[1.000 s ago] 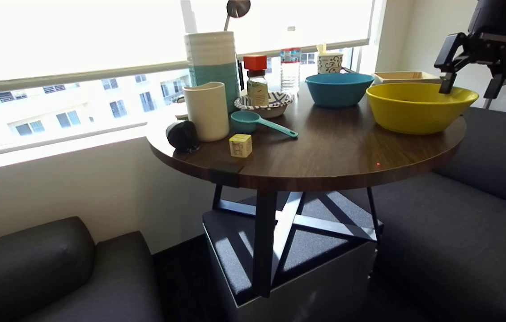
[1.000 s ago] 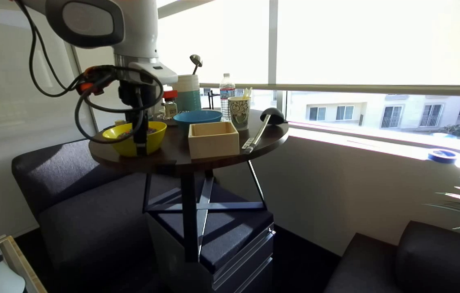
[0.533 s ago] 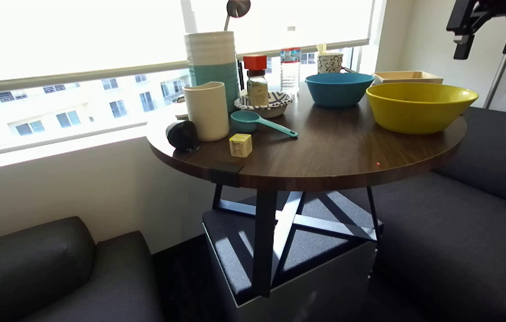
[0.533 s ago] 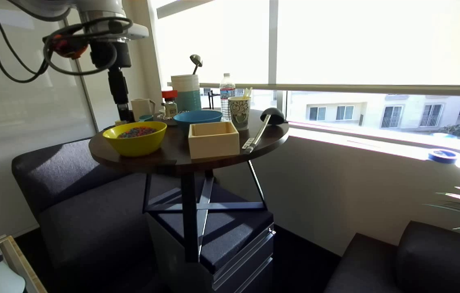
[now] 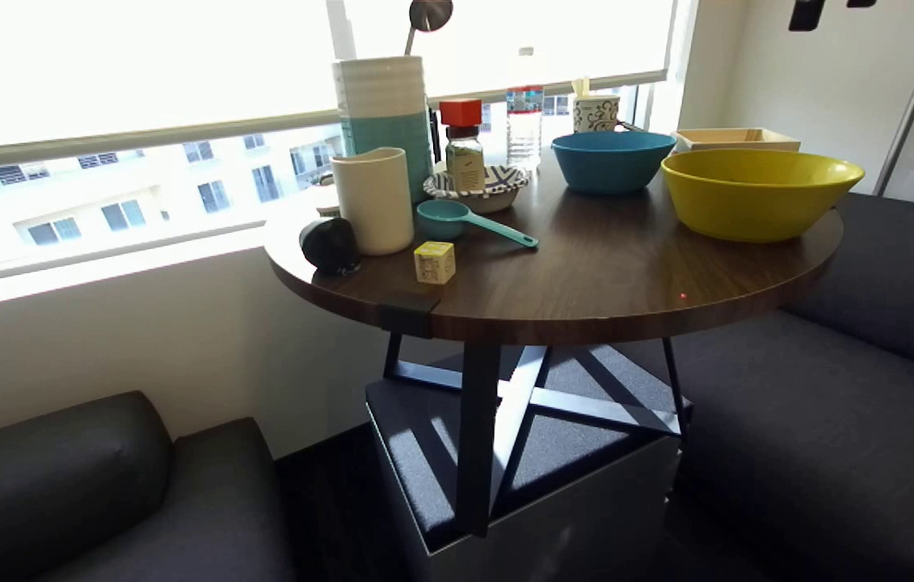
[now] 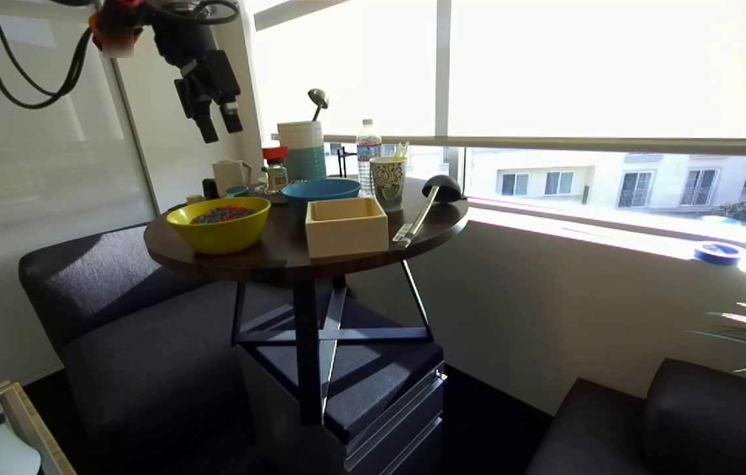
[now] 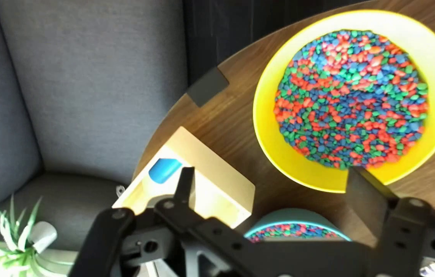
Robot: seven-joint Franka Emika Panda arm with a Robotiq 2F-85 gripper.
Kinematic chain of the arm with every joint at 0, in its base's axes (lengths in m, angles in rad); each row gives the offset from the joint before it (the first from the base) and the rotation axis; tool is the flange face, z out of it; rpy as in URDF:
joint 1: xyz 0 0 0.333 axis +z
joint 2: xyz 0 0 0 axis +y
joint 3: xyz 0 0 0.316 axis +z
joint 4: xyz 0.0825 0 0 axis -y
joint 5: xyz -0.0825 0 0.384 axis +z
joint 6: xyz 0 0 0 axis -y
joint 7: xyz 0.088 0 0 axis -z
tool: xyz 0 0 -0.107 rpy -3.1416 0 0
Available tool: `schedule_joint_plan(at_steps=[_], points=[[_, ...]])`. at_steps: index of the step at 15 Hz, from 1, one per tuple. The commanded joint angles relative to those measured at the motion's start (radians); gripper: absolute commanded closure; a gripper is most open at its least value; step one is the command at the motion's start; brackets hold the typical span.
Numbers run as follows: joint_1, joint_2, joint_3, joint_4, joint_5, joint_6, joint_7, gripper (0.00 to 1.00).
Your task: Switch the positions of the yellow and blue bowls by moving the yellow bowl to the right and the blue bowl to the left
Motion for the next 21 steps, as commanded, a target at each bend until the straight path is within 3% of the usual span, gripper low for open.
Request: schedule_joint_plan(at_steps=[1, 7, 11, 12, 21], points=[[0.074, 0.113, -0.042, 0.096, 0.003, 0.054, -0.155, 0.0], [0.156, 0.244, -0.102, 0.154, 0.069, 0.203, -0.419, 0.0], [0.186, 0.302, -0.12, 0.181, 0.164, 0.235, -0.547, 0.0], [0.16, 0.267, -0.099, 0.143, 0.114, 0.23, -0.484, 0.0], [0.166, 0.332, -0.104, 0.179, 0.141, 0.266, -0.525, 0.0]])
